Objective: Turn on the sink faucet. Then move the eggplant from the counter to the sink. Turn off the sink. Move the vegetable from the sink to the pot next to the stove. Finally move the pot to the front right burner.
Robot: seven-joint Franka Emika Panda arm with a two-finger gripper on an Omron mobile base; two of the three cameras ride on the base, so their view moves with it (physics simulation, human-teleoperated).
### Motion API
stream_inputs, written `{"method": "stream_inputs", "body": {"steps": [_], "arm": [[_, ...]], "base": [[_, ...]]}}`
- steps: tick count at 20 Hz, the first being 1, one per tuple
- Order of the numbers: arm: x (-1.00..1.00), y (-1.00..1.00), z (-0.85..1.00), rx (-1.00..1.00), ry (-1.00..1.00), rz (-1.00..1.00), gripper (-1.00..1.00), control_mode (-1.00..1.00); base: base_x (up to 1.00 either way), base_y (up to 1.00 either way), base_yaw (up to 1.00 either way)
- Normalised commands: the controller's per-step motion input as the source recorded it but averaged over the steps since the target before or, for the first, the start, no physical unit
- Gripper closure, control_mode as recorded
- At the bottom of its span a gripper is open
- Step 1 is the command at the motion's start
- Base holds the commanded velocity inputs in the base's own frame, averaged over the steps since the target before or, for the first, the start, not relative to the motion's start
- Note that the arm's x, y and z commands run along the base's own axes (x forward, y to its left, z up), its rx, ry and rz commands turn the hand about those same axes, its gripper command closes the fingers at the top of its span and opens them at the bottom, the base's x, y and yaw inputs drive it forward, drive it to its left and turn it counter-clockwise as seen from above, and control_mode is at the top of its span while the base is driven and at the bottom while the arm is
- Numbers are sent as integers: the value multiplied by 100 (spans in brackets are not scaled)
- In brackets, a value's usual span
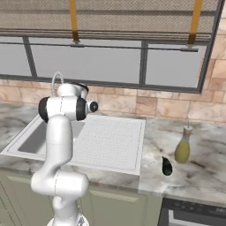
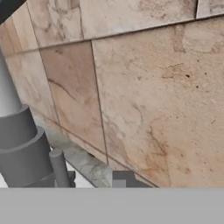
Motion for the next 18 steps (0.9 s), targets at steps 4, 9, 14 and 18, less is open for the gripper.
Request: {"method": "stream_inputs", "body": {"steps": [4, 9, 14, 18], "arm": [[3, -94, -46, 9, 21, -8, 100, -100], [6, -96, -49, 10, 21, -5, 100, -100], [5, -97, -55, 11, 15, -1, 100, -100], [1, -97, -61, 11, 17, -1, 100, -100]], "base": [[0, 0, 0], [0, 0, 0], [0, 0, 0], [0, 0, 0]]}}
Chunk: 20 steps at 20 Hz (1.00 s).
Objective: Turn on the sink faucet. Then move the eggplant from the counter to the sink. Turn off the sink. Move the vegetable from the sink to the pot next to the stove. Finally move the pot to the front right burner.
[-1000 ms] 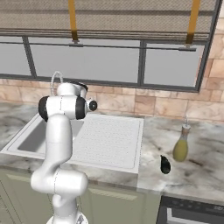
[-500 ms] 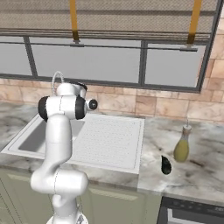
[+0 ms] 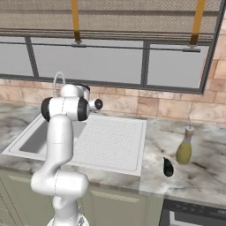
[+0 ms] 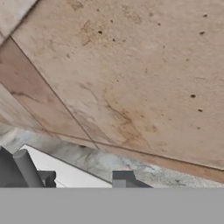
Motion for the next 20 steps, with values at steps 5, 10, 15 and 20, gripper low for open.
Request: {"method": "stream_inputs", "body": {"steps": [5, 10, 15, 20], "arm": [[0, -95, -65, 10, 18, -2, 100, -100], [0, -98, -72, 10, 16, -4, 100, -100], [0, -100, -75, 10, 15, -4, 100, -100], [-1, -100, -81, 10, 11, -4, 100, -100]], "base": [[0, 0, 0], [0, 0, 0], [0, 0, 0], [0, 0, 0]]}}
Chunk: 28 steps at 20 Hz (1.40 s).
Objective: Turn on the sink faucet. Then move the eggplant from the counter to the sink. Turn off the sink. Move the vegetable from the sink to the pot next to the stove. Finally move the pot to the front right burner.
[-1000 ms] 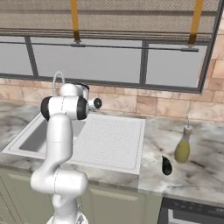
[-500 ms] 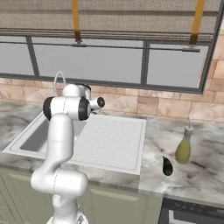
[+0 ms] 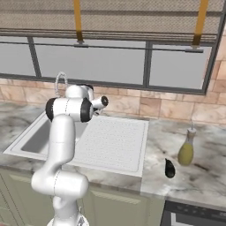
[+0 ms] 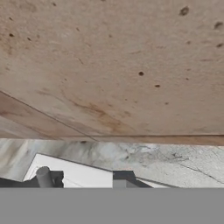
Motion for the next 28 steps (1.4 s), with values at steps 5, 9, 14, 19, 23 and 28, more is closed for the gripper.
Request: {"method": "stream_inputs", "body": {"steps": [5, 9, 14, 19, 23, 28], "arm": [[-13, -99, -74, 14, 3, -2, 100, -100], [-16, -75, -46, 11, 2, -3, -100, -100], [-19, -56, 31, 4, 0, -4, -100, -100], [-29, -46, 55, 0, 0, -5, -100, -100], [-41, -48, 45, 0, 0, -6, -100, -100], [-69, -39, 38, 0, 0, -6, -100, -100]], "base": [[0, 0, 0], [0, 0, 0], [0, 0, 0], [0, 0, 0], [0, 0, 0], [0, 0, 0]]}}
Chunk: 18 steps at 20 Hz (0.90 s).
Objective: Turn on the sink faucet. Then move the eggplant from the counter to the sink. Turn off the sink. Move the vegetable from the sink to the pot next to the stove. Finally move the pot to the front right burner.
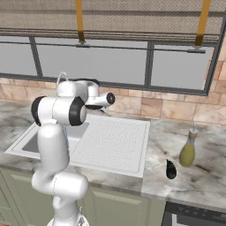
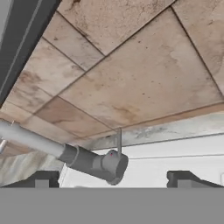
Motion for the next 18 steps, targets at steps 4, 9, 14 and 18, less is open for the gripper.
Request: {"method": "stream_inputs", "body": {"steps": [4, 9, 14, 18], "arm": [[-75, -28, 36, 0, 1, -6, -100, -100], [-68, -30, 41, -1, 8, -5, -100, -100], [-73, -35, 12, -7, 22, -6, -100, -100], [-72, -43, 1, -9, 29, -8, -100, -100]], "base": [[0, 0, 0], [0, 0, 0], [0, 0, 0], [0, 0, 0]]}}
